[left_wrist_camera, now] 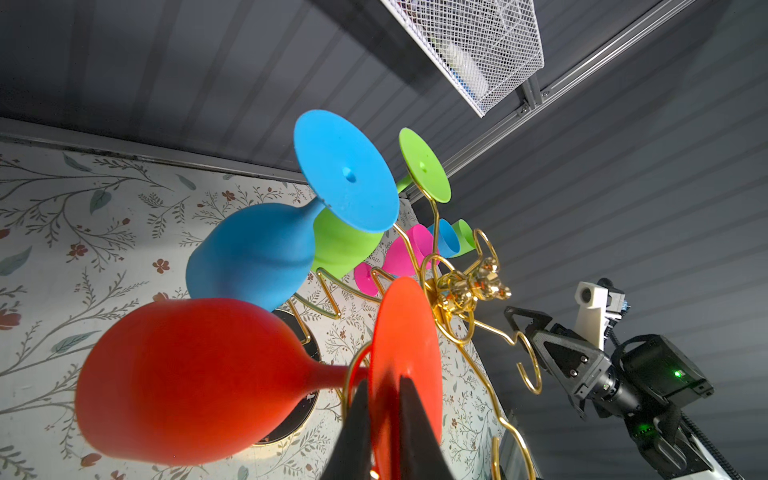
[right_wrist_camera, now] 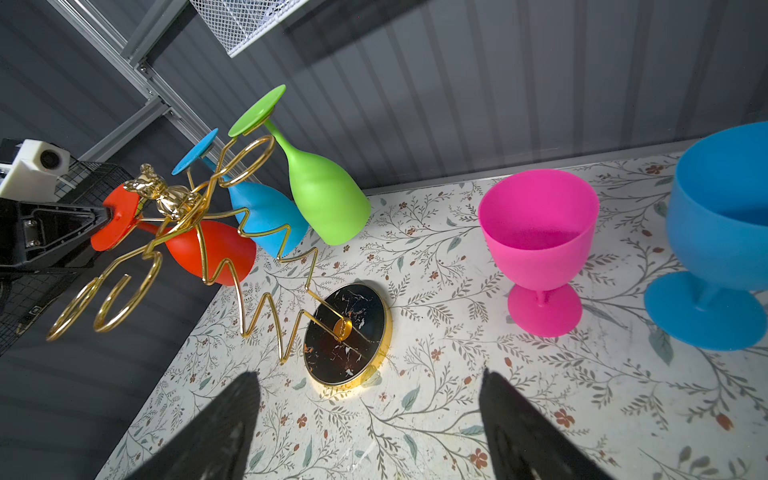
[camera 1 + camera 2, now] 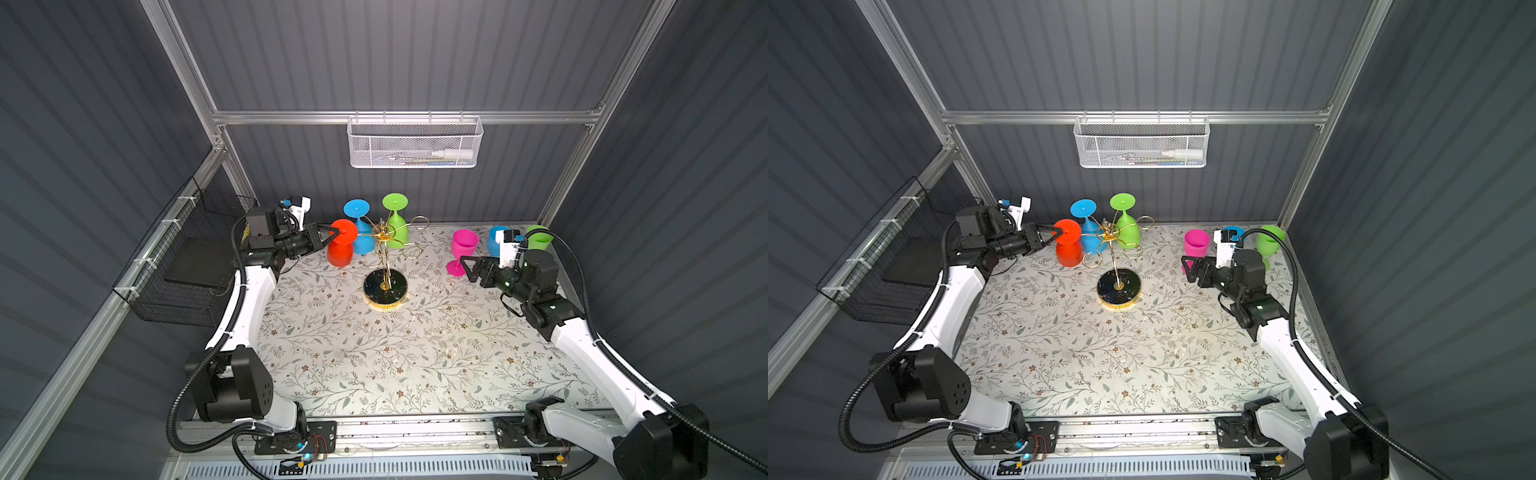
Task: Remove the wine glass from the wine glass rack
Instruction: 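Close the left gripper on the red glass's foot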
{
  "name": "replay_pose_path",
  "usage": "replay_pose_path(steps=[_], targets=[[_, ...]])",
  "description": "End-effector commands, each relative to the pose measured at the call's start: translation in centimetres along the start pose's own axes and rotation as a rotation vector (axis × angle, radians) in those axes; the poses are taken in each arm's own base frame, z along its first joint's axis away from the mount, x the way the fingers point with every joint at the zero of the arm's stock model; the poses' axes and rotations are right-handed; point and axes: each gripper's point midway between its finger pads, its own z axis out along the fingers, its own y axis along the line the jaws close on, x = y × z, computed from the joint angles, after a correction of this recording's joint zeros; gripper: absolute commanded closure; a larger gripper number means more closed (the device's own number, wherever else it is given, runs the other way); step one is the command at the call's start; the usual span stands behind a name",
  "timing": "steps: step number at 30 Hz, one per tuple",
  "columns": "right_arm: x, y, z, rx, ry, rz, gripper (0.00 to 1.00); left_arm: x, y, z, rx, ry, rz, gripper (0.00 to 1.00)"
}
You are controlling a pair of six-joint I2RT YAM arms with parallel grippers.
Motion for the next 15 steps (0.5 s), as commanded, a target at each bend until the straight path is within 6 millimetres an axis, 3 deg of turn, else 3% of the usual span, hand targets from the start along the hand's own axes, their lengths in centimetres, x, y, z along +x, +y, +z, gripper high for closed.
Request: replay_pose_path(steps=[1, 6, 15], targets=[[-0.7, 0.7, 0.1, -0.024, -0.015, -0.004, 0.15, -0.3, -0.9, -0.6, -0.012, 0.001, 0.010, 0.90], [-0.6, 1.2, 0.0, -0.051, -0.006, -0.002, 0.15, -1.1, -2.6, -0.9, 0.044, -0.015, 0.015, 0.99], [-0.8, 1.6, -0.3, -0.067, -0.011, -0.004, 0.15, -1.8, -4.3, -1.1, 0.127, -0.031, -0.009, 1.00]])
